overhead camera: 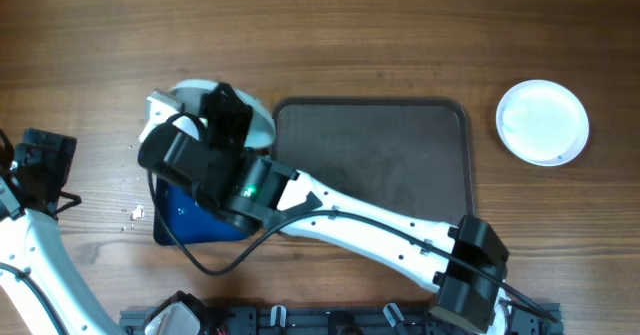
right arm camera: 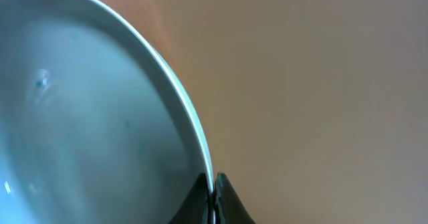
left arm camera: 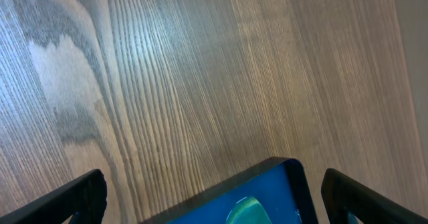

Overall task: Clean dirty plates on tray and stack at the side
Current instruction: 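Tilt the plate over the blue tray with the right gripper to drain, then carry the plate right and set it on the cleaned plate stack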

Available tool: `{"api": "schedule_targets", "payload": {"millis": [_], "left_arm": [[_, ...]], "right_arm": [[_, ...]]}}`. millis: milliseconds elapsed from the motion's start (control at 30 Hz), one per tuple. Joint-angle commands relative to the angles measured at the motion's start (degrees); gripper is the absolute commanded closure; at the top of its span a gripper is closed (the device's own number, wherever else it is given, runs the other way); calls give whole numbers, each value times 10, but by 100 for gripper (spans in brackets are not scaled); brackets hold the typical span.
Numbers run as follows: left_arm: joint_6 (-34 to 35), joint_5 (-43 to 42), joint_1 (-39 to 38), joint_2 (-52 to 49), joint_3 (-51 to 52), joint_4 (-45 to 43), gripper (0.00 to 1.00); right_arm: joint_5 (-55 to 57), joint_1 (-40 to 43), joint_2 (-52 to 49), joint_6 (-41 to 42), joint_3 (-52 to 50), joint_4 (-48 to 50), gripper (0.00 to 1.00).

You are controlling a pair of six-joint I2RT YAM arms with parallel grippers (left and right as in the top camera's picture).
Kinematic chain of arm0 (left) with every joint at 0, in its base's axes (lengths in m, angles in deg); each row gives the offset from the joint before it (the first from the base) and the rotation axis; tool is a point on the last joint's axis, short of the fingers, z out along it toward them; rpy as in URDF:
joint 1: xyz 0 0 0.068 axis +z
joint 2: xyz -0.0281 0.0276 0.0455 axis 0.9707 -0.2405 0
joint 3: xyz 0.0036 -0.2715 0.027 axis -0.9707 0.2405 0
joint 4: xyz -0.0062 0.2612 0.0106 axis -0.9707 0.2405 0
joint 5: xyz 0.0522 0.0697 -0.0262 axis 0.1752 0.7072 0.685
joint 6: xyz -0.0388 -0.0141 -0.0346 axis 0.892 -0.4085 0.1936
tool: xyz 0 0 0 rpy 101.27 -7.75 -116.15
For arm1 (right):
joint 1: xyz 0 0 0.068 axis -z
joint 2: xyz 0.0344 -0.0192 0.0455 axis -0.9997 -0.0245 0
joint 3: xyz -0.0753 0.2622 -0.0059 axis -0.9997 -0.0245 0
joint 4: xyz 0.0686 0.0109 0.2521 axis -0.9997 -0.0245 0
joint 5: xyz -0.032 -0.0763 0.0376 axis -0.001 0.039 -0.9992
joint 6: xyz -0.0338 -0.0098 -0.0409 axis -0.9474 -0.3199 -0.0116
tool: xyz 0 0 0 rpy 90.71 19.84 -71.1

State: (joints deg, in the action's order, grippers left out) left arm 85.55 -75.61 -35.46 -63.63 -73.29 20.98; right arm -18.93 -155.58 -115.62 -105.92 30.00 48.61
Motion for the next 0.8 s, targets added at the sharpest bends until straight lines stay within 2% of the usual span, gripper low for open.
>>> {"api": "schedule_targets", "payload": {"millis": [0,100,233,400,533,767], "left_arm": [[6,-7,4,-3,-9,2,0],[6,-8,4,-3,-9,2,0],[5,-23,4,-3,-9,2,0],[5,-78,-13,-12,-8,7,0],[-11,-80,-84,-45,-7,13,0],[-16,-79,-214,-118,-7,4,0]], "right_arm": [[-191,44,-10,302,10,-100,96],[-323,82,-8,394,12,-139,96],[-419,147,11,484,36,-193,96],[-606,268,54,529,47,-216,96],[-628,384,72,578,47,-258,96],[-624,584,72,568,46,-352,96]]}}
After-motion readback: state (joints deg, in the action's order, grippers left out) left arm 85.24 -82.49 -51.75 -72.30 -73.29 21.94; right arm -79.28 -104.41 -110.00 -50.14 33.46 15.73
